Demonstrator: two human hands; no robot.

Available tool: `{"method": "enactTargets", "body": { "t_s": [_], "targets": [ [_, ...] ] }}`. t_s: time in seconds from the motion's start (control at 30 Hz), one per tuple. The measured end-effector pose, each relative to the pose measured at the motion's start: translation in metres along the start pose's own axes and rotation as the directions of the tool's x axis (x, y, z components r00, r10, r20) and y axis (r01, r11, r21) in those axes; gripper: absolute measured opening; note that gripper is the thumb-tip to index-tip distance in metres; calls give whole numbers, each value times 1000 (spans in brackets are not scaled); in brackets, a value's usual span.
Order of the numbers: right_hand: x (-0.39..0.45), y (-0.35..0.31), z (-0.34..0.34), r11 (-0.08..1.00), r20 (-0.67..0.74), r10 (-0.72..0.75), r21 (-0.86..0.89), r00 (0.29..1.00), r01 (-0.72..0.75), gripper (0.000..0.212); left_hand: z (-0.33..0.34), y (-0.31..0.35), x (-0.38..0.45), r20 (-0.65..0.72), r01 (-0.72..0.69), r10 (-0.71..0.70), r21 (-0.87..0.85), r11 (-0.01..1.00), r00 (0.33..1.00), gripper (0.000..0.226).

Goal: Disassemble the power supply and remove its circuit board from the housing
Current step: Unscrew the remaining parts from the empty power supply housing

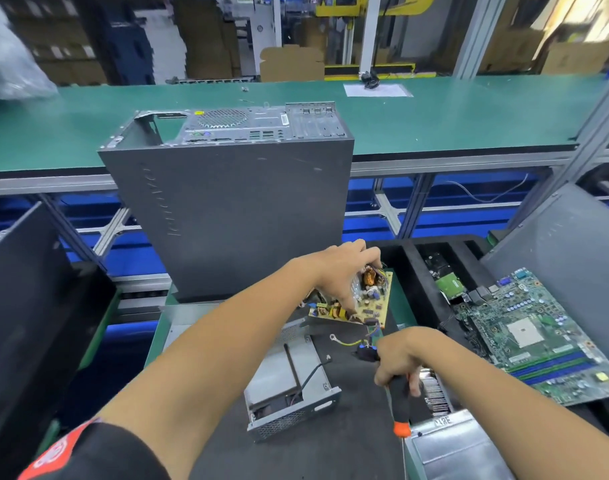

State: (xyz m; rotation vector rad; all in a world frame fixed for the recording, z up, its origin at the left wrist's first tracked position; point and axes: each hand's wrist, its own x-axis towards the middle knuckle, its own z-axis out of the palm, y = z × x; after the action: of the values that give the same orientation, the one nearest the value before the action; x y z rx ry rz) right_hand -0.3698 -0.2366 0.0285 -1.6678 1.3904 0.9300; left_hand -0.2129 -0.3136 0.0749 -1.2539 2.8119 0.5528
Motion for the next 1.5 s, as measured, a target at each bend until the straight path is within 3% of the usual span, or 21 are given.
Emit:
{"method": "enactTargets", "body": {
  "t_s": [0.17,0.27,0.4,0.57,1.0,1.5],
  "targets": [
    [2,-9,-9,1000,-41,-13,-27,999,11,14,-29,-8,-37,-11,57,-59,-115,992,998,83],
    [4,-25,-13,994,-72,-56,-98,996,49,12,-46,-15,-63,-15,91,-93,-104,990,996,82],
    [7,-44,-20,994,-128,-96,-55,987,89,19,-66,-22,-99,-14,145,-146,-68,987,989,83],
    [14,-72,-27,980,-232,-126,-181,965,84,25,-75,-42,-157,-15,237,-238,-28,971,971,84],
    [42,-97,-21,972,-275,-143,-218,951,83,22,-20,-98,-243,153,439,-440,42,897,885,82],
    [49,-87,-8,978,-237,-148,-180,960,106,17,36,-117,-237,281,467,-461,50,883,842,84]
  ]
}}
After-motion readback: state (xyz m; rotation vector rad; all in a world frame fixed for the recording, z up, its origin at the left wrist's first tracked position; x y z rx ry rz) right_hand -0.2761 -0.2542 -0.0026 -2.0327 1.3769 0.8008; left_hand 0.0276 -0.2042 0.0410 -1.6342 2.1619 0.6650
